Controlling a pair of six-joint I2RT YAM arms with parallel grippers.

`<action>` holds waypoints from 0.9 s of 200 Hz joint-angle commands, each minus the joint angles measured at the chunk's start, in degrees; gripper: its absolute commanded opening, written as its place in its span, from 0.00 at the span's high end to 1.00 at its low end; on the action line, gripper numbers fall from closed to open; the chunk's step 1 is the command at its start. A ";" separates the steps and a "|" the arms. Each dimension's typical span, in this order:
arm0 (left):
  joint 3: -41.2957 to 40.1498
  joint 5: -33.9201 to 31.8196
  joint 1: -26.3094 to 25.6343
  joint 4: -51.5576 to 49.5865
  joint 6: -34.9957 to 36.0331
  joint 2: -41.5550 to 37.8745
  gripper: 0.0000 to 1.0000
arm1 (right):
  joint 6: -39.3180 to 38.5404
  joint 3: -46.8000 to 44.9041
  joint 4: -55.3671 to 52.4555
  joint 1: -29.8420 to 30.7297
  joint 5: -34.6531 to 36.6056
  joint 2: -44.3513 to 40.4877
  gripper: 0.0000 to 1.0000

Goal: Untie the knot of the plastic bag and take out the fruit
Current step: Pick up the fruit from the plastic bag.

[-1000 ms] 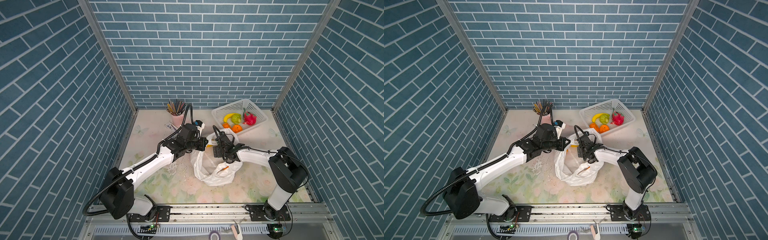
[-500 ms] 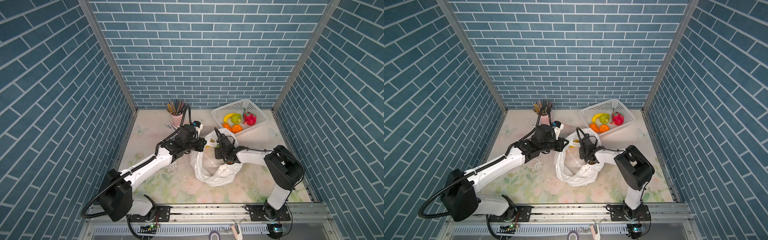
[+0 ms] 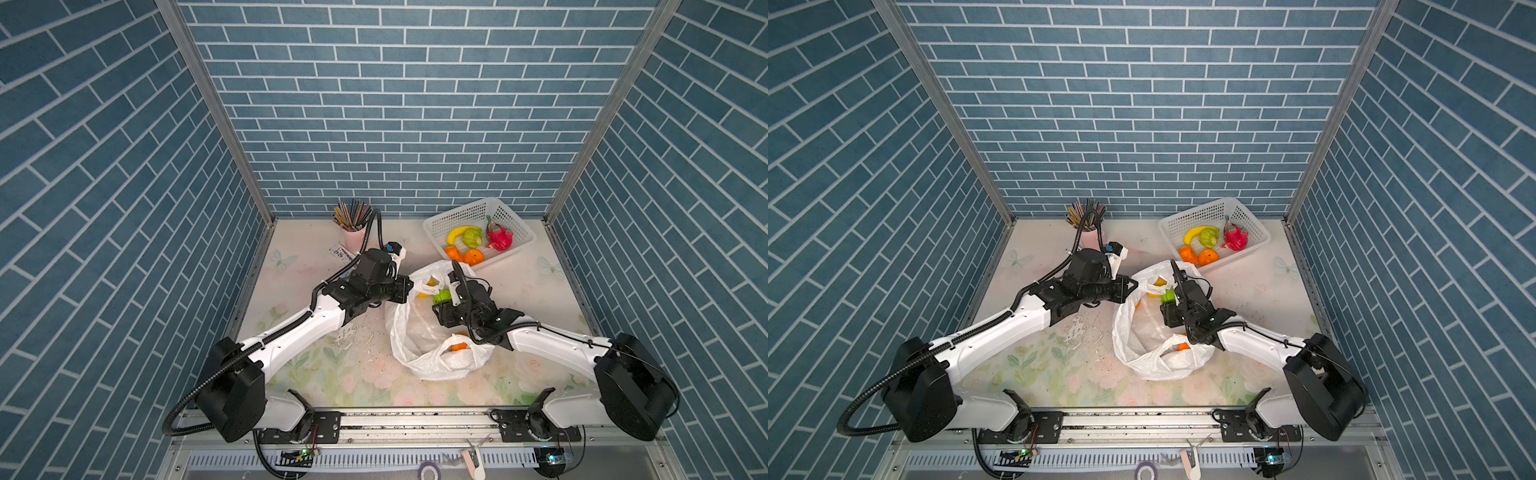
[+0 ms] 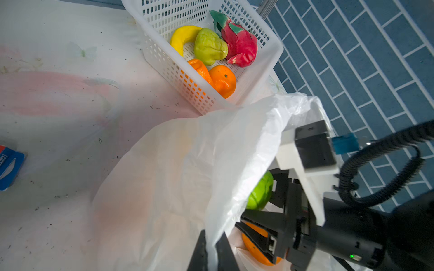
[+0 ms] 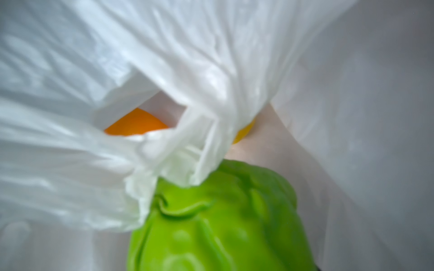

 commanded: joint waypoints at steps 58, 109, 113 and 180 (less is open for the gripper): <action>0.80 0.38 0.27 0.85 -0.05 1.83 0.89 | -2.71 -3.09 2.58 1.12 -14.87 -15.26 0.45; -0.98 0.52 0.30 0.87 -0.25 1.10 0.89 | -1.16 -1.68 4.59 0.98 -10.31 -22.95 0.45; -1.39 0.40 0.24 0.86 -0.30 0.91 0.89 | -1.06 -1.35 4.42 0.86 -9.32 -23.32 0.45; -10.35 -2.16 0.91 -0.67 -1.43 -4.44 0.89 | 1.41 6.60 4.07 -7.87 -1.71 -19.78 0.44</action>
